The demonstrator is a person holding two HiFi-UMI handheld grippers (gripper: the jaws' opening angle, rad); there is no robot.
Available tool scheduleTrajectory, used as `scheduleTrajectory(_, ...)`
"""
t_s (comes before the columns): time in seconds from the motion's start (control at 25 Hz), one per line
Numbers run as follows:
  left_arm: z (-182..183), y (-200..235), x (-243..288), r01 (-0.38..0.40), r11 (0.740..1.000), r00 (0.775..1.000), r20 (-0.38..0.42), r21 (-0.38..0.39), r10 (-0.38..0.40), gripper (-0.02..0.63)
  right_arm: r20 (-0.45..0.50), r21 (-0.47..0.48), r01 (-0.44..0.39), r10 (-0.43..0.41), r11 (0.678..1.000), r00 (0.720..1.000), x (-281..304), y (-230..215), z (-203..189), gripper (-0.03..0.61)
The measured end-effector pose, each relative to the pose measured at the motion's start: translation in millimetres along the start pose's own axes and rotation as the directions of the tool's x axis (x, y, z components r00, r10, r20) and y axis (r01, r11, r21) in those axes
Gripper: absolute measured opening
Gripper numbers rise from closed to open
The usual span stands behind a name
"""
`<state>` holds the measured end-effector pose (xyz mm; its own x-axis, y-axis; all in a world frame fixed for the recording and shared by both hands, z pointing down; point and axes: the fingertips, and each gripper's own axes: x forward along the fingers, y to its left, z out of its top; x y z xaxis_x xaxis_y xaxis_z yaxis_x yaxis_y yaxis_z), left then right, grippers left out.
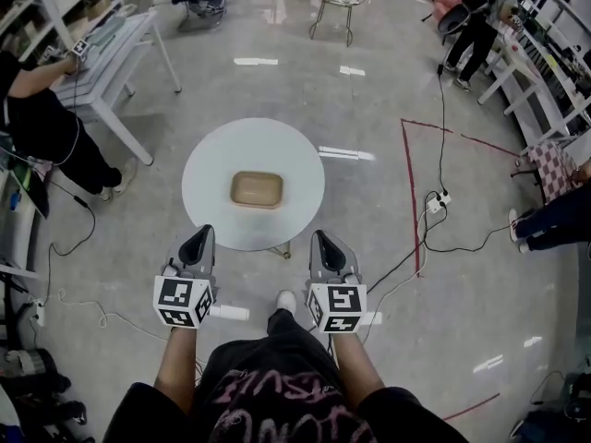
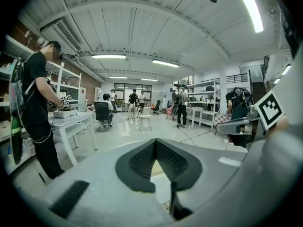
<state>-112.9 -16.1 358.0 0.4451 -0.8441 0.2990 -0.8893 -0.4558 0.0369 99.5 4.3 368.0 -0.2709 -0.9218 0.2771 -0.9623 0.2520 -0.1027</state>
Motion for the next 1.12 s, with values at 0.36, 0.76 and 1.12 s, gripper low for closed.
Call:
scheduleTrajectory(0.36,11.6,-8.5,41.1,-0.051,0.999,0.999,-0.007,-0.016,0.051,-0.003,-0.019,-0.001,-0.044,0.044,0.999,0.999,31.2,-39.1,8.0,0.006)
scheduleTrajectory(0.76,21.3,-6.0,44.8,-0.097,0.995,0.995,-0.006,-0.013,0.097,-0.003,-0.019,-0.005,-0.087,0.087,0.996,0.996,44.9,-45.1,13.9,0.006)
scheduleTrajectory(1.12,20.7,-3.9,37.5,-0.096,0.995,0.995,-0.012,0.001,0.096,-0.003,-0.008,-0.005,-0.125,0.125,0.992,0.992,43.7,-31.0,16.7,0.006)
